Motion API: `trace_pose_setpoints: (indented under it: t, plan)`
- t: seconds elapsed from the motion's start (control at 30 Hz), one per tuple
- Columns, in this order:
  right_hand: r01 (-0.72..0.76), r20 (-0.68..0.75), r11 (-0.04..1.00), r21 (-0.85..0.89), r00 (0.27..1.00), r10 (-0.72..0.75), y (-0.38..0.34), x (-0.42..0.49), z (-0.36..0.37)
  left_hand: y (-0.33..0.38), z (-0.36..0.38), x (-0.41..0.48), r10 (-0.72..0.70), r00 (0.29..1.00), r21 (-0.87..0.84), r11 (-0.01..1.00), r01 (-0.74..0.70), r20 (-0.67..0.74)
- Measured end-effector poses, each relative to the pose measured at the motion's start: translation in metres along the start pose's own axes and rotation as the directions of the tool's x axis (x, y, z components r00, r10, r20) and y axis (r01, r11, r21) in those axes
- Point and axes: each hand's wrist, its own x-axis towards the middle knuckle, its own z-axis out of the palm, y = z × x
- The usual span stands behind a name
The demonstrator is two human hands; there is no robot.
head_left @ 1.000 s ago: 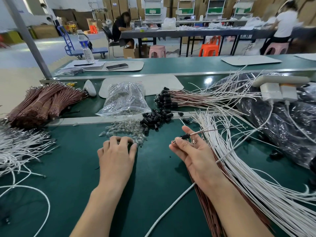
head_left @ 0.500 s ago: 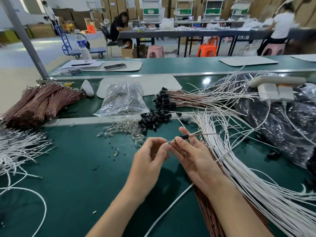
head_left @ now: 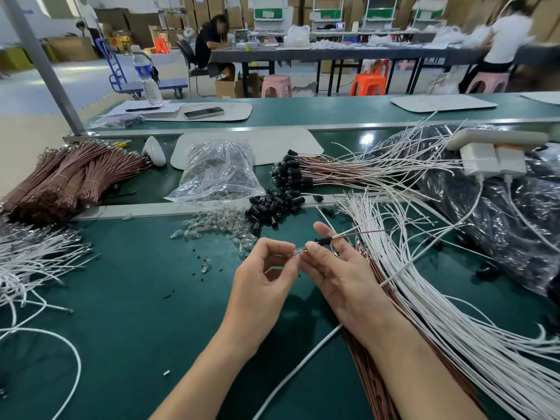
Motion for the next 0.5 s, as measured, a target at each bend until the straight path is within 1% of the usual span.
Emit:
trace_pose_setpoints:
  t: [0.23,0.37,0.5]
  plan:
    - [0.011,0.004,1.000,0.015,1.000,-0.011,0.004,-0.001,0.001,-0.005,-0.002,0.000,0.050,0.999,0.052,0.997,-0.050,0.011]
    - [0.040,0.009,0.999,-0.024,0.999,-0.040,0.005,-0.004,0.002,-0.010,-0.006,0.002,0.096,0.995,0.129,0.987,-0.100,0.035]
    - [0.044,-0.001,0.998,-0.052,0.999,-0.044,0.006,-0.005,0.003,-0.012,-0.009,0.003,0.109,0.993,0.145,0.983,-0.116,0.055]
